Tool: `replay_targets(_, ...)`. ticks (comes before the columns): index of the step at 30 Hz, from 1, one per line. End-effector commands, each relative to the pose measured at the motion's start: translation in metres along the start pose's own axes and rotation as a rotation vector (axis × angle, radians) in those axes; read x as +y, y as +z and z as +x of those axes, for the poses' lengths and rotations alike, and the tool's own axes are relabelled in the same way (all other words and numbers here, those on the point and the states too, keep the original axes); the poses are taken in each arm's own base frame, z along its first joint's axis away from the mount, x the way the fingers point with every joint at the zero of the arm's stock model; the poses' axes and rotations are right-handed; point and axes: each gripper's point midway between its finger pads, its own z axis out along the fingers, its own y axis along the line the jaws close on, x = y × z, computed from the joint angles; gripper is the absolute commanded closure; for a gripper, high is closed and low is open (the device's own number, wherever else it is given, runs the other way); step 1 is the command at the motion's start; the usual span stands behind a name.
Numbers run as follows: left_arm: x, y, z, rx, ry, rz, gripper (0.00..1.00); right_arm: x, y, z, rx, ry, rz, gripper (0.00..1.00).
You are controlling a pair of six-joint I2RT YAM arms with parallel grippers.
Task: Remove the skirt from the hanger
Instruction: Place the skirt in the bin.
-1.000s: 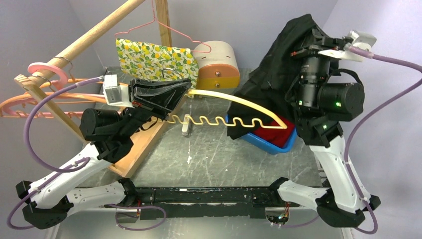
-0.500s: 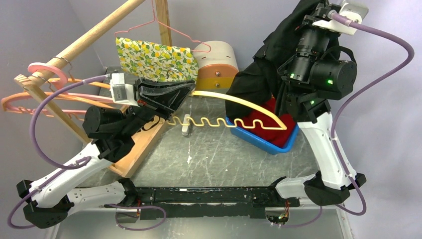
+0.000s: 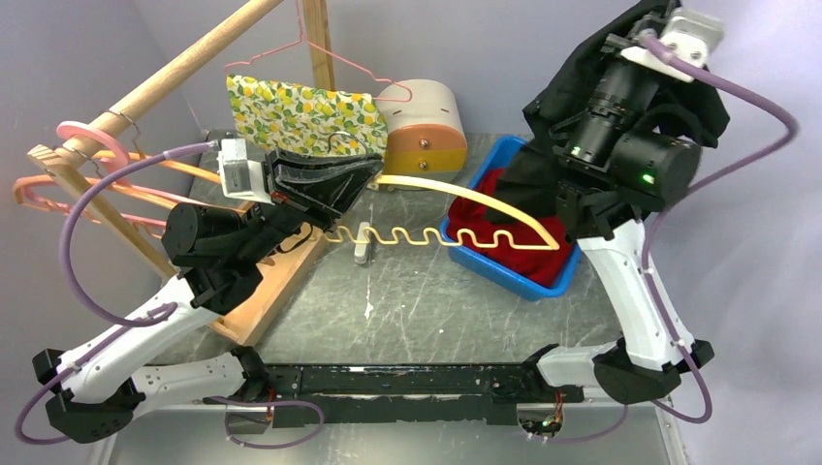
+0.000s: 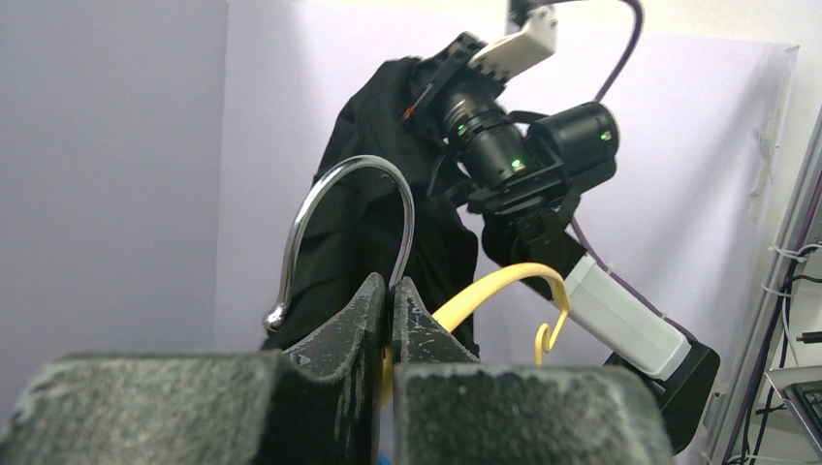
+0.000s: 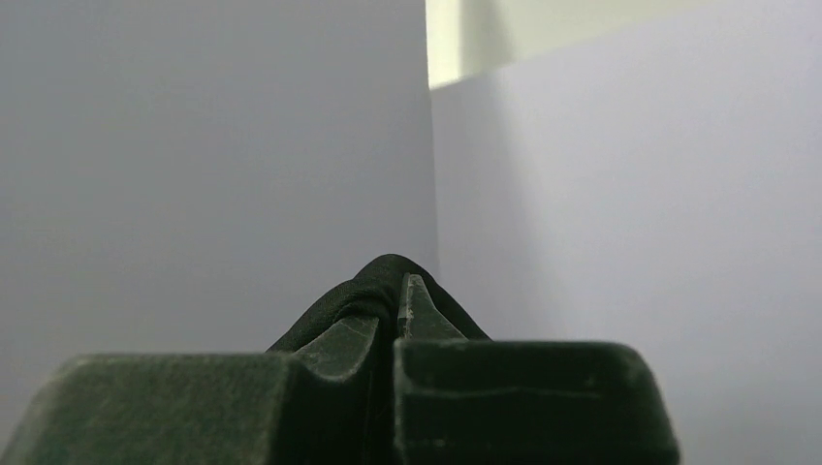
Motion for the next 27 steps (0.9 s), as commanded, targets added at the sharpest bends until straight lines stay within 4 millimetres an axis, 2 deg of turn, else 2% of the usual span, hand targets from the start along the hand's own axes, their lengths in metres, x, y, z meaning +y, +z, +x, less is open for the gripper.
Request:
replay_targets(1, -0.005, 0.004, -0.023, -0.048, 0.021, 0.009, 0.93, 0.005, -0.007, 0.047, 0.075, -0.128, 0.027, 1.0)
replay_targets(4, -0.002, 0.001, -0.022, -0.047, 0.022, -0.007, 0.93, 0.003, -0.018, 0.093, 0.162, -0.121, 0.035, 1.0)
replay_targets(8, 0.001, 0.0, -0.021, -0.051, 0.018, -0.022, 0.93, 0.024, -0.054, 0.151, 0.27, 0.019, -0.084, 1.0)
replay_targets(12, 0.0, 0.002, -0.019, -0.032, 0.018, -0.017, 0.93, 0.043, -0.08, 0.189, 0.369, 0.091, -0.166, 1.0)
replay_targets(15, 0.002, 0.0, -0.018, -0.035, 0.018, -0.031, 0.93, 0.045, -0.089, 0.214, 0.417, 0.025, -0.163, 1.0)
replay_targets(18, 0.005, -0.002, -0.016, -0.033, 0.015, -0.045, 0.93, 0.034, -0.1, 0.245, 0.467, -0.08, -0.111, 1.0)
replay_targets(20, 0.005, -0.003, -0.016, -0.034, 0.011, -0.046, 0.93, 0.017, -0.112, 0.27, 0.523, -0.148, -0.037, 1.0)
replay_targets(24, 0.009, -0.003, -0.011, -0.026, 0.013, -0.063, 0.93, -0.037, -0.14, 0.319, 0.621, -0.261, 0.194, 1.0)
replay_targets(27, 0.013, -0.002, -0.005, -0.004, 0.014, -0.077, 0.93, -0.063, -0.161, 0.353, 0.679, -0.256, 0.275, 1.0)
